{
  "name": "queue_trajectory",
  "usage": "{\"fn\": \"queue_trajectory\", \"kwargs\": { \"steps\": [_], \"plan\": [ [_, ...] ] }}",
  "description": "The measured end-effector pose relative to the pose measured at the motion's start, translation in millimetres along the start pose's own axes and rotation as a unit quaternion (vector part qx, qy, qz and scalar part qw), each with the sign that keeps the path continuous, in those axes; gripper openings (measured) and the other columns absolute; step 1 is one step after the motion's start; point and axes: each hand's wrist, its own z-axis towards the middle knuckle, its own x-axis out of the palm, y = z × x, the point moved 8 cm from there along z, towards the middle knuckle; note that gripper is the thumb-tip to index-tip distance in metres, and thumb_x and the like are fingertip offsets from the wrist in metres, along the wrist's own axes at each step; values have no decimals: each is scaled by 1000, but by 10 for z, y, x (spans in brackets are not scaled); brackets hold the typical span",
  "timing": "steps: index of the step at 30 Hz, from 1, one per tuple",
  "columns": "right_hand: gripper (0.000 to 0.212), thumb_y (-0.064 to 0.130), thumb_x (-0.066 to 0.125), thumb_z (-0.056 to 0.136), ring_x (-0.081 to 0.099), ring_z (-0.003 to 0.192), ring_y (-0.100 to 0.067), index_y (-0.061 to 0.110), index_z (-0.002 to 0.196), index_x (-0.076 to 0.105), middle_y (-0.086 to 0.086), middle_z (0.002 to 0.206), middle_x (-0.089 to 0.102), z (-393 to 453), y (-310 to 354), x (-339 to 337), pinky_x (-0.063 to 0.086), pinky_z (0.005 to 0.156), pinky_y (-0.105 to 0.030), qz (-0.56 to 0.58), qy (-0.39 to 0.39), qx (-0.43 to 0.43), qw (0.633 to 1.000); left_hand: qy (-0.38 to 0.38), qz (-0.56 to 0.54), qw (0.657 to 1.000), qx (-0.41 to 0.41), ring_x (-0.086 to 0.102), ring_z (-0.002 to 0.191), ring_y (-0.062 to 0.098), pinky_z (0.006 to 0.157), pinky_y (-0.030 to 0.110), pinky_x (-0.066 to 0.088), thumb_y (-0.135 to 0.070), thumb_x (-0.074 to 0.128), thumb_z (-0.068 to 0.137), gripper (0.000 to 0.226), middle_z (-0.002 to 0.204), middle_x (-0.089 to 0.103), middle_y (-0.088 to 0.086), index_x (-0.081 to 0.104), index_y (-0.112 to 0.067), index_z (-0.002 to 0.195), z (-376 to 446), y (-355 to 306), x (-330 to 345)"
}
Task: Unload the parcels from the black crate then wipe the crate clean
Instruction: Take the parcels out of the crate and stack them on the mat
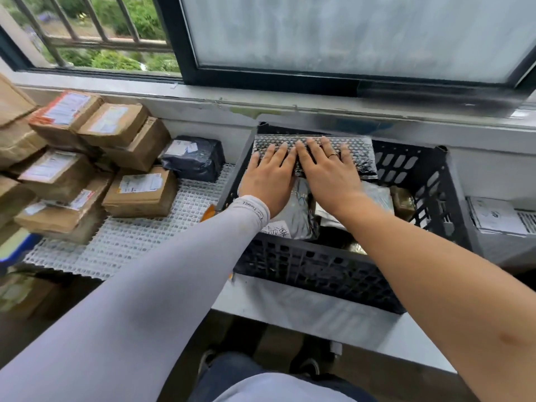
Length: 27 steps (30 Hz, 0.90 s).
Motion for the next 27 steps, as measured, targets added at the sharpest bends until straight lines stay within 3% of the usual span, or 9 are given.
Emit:
{"fn": "queue_trajectory", "kwargs": {
  "steps": [5,9,13,17,20,22,24,27],
  "plan": [
    [58,17,22,109,8,158,-33,17,165,5,-9,172,11,137,343,-159,7,127,-56,-18,-20,4,1000,-69,12,997,28,33,153,29,125,49,25,-15,45,106,54,164,38,7,36,-14,159,-109,286,-238],
    [56,17,22,110,14,157,-35,14,165,12,-12,170,17,304,803,-231,10,126,-57,-26,-27,3,999,-92,19,995,18,42,148,30,119,53,35,-14,47,105,51,159,47,6,45,-16,155,-256,697,-383],
    [54,16,29,110,30,151,-40,14,163,23,-17,164,33,459,1340,-294,23,121,-61,-46,-34,20,998,-135,18,990,25,61,130,33,105,51,50,-16,42,101,45,140,65,9,62,-13,141,-443,1274,-561],
    [54,13,32,106,45,142,-42,12,160,31,-19,155,47,525,1788,-333,35,115,-62,-71,-43,40,996,-174,33,983,52,70,113,35,95,49,57,-4,64,92,41,126,73,11,69,-10,132,-577,1932,-688],
    [52,9,36,100,65,117,-38,9,150,48,-16,130,67,572,2055,-398,53,96,-52,-76,-75,49,993,-199,31,977,64,75,95,34,82,46,62,-1,76,83,38,111,78,10,76,-10,120,-644,2345,-756],
    [47,6,42,97,70,103,-35,10,141,57,-13,118,73,623,2261,-443,55,86,-46,-80,-96,47,991,-193,25,979,64,76,84,32,71,42,62,-1,76,80,33,100,79,7,79,-12,111,-697,2547,-783],
    [42,4,46,95,71,100,-34,10,133,63,-11,113,74,676,2455,-503,55,87,-44,-81,-111,44,989,-168,18,984,51,74,73,30,61,39,61,-3,73,83,24,90,78,4,78,-16,103,-747,2714,-789],
    [38,2,46,94,70,101,-33,11,125,68,-10,111,75,750,2663,-569,54,90,-43,-96,-133,39,986,-138,11,990,29,73,75,28,60,37,57,-13,62,95,19,90,77,1,73,-21,107,-771,2922,-765]
  ]
}}
